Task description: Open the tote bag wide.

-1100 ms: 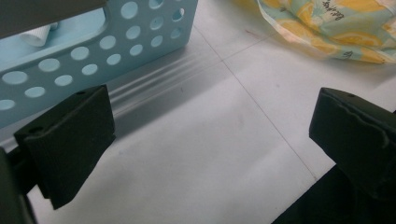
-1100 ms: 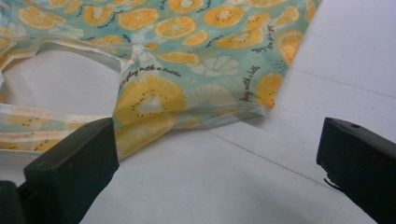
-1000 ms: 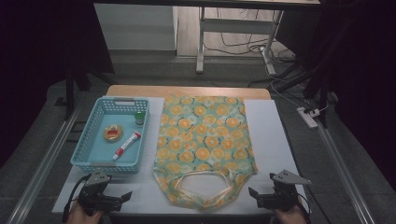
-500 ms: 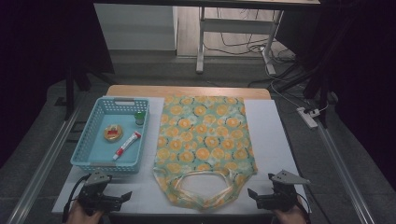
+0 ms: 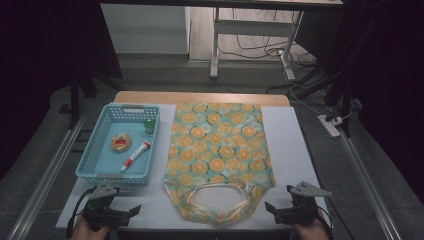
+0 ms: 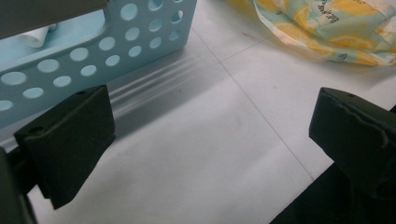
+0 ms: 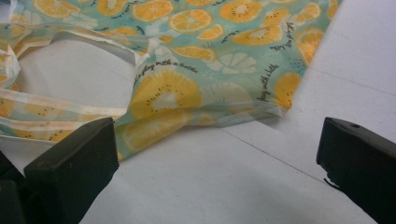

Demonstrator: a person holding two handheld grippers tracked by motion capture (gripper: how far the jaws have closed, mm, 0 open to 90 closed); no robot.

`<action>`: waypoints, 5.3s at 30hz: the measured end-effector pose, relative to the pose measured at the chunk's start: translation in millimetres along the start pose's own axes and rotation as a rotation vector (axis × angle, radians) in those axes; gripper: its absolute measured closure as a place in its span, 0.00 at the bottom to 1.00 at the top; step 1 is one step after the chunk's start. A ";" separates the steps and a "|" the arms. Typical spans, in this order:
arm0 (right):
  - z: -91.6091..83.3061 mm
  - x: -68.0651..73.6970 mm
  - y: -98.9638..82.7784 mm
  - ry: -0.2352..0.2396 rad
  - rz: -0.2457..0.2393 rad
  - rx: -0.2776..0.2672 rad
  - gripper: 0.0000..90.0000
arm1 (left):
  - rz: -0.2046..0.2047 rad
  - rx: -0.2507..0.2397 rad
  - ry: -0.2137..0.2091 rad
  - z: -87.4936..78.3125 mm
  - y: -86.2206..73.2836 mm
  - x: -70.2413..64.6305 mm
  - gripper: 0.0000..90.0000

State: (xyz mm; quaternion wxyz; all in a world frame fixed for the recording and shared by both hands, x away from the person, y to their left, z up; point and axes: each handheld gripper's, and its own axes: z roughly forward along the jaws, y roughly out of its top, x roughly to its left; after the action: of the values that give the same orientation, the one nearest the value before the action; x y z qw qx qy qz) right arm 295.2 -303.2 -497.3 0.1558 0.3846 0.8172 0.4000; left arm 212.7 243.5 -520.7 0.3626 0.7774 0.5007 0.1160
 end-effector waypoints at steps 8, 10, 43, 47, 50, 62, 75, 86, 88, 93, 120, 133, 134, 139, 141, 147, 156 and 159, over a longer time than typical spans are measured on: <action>3.7 8.2 5.2 0.032 -0.041 0.018 0.00 | -0.001 -0.005 -0.005 -0.5 -0.4 0.6 0.01; 3.8 12.3 7.3 0.047 -0.055 0.012 0.00 | -0.004 -0.006 -0.005 -0.6 -0.4 0.8 0.01; 42.6 65.4 42.3 0.213 -0.208 0.098 0.00 | -0.005 0.006 -0.011 0.6 0.6 0.6 0.01; 48.1 70.6 45.8 0.225 -0.219 0.104 0.00 | -0.004 0.007 -0.007 0.8 0.6 0.2 0.01; 56.1 78.7 49.6 0.245 -0.245 0.122 0.00 | -0.002 0.011 -0.001 1.1 0.9 -0.2 0.01; 76.6 95.1 53.6 0.291 -0.308 0.172 0.00 | 0.014 0.007 0.050 2.3 2.7 0.4 0.00; 92.6 113.0 46.5 0.382 -0.400 0.276 0.33 | 0.030 0.026 0.042 4.6 3.1 -1.0 0.00; 89.9 116.2 46.6 0.490 -0.432 0.319 0.98 | 0.043 0.032 0.037 5.2 3.2 -1.8 0.00; 84.0 113.2 53.2 0.487 -0.406 0.277 0.99 | 0.043 0.032 0.037 5.2 3.2 -1.8 0.00; 76.8 107.0 64.7 0.472 -0.392 0.222 0.99 | 0.041 0.032 0.035 5.2 3.3 -1.3 0.00; 101.3 63.2 130.6 0.340 -0.341 0.083 0.99 | 0.029 0.027 0.023 4.7 2.9 0.5 0.00; 126.9 41.2 158.1 0.287 -0.311 0.054 0.99 | 0.026 0.027 0.018 4.4 2.9 1.2 0.00; 129.5 39.6 160.3 0.283 -0.308 0.052 0.99 | 0.025 0.026 0.018 4.4 2.9 1.2 0.00; 144.0 32.5 168.8 0.255 -0.301 0.050 0.99 | 0.025 0.025 0.018 4.5 2.8 1.3 0.00; 150.5 30.1 170.6 0.239 -0.300 0.055 0.99 | 0.025 0.024 0.018 4.5 2.7 1.4 0.01; 172.3 22.7 172.1 0.208 -0.297 0.069 0.99 | 0.025 0.023 0.017 4.4 2.7 1.6 0.01; 202.9 9.7 164.9 0.158 -0.278 0.105 0.99 | 0.024 0.024 0.014 4.2 2.7 1.8 0.01; 213.3 2.9 157.3 0.140 -0.274 0.131 0.99 | 0.025 0.023 0.015 4.4 2.6 1.6 0.01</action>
State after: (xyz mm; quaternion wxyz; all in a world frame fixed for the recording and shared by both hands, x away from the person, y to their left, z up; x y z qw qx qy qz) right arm 492.5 -126.7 -510.2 0.1261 0.2499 0.8952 0.3467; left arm 217.7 242.4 -522.3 0.3486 0.7867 0.4951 0.1205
